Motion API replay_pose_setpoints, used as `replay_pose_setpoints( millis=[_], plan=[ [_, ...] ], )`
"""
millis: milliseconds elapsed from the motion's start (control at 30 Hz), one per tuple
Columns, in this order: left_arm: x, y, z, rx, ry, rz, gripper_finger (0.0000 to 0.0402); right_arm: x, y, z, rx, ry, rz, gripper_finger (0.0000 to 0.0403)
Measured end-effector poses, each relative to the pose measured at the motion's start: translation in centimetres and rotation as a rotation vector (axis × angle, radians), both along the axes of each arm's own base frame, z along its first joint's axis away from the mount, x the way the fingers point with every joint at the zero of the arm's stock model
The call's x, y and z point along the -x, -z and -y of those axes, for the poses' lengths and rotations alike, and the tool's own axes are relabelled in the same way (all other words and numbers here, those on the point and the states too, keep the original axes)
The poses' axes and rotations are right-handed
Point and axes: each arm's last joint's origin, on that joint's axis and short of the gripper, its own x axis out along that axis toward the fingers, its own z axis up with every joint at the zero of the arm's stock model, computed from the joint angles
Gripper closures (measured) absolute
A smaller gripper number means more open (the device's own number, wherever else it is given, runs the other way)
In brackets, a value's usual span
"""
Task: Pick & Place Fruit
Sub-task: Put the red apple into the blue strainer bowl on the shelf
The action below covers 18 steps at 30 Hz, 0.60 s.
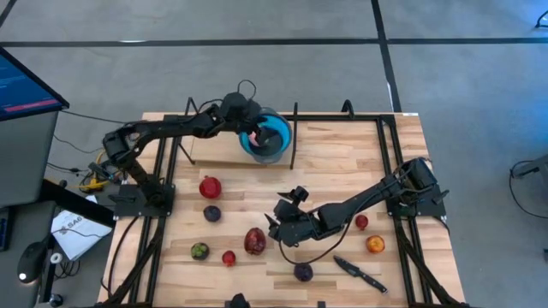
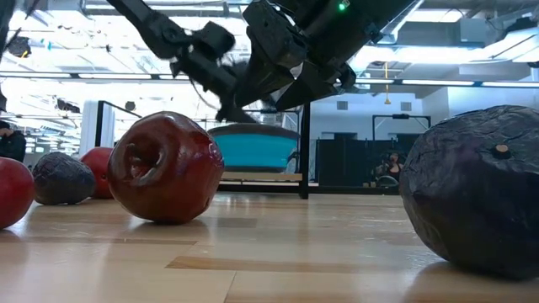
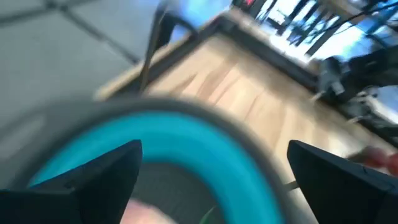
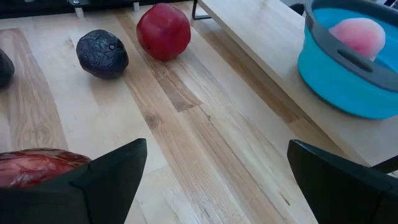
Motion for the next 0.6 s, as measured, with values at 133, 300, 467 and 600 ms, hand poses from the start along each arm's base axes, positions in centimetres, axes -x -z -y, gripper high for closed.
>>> replay_pose_setpoints(
  millis=[133,300,467,600],
  plan=[
    [1.1,-4.7,2.9,-0.168,0.074,0.084,0.0023,0.1,-0.3,0.0,-0.003,-0.011,-0.007,0.0020],
    [3.6,-9.4,8.4,-0.407,0.176,0.087,0.0037,0.3,-1.7,0.3,-0.066,-0.118,-0.029,0.0020],
    [6.4,-11.0,14.2,-0.522,0.242,-0.041,0.0052,-0.4,-2.6,0.5,-0.212,-0.402,-0.053,0.0020],
    [7.9,-10.3,17.8,-0.538,0.289,-0.088,0.0064,-1.4,-2.4,0.3,-0.284,-0.622,-0.030,0.0020]
  ],
)
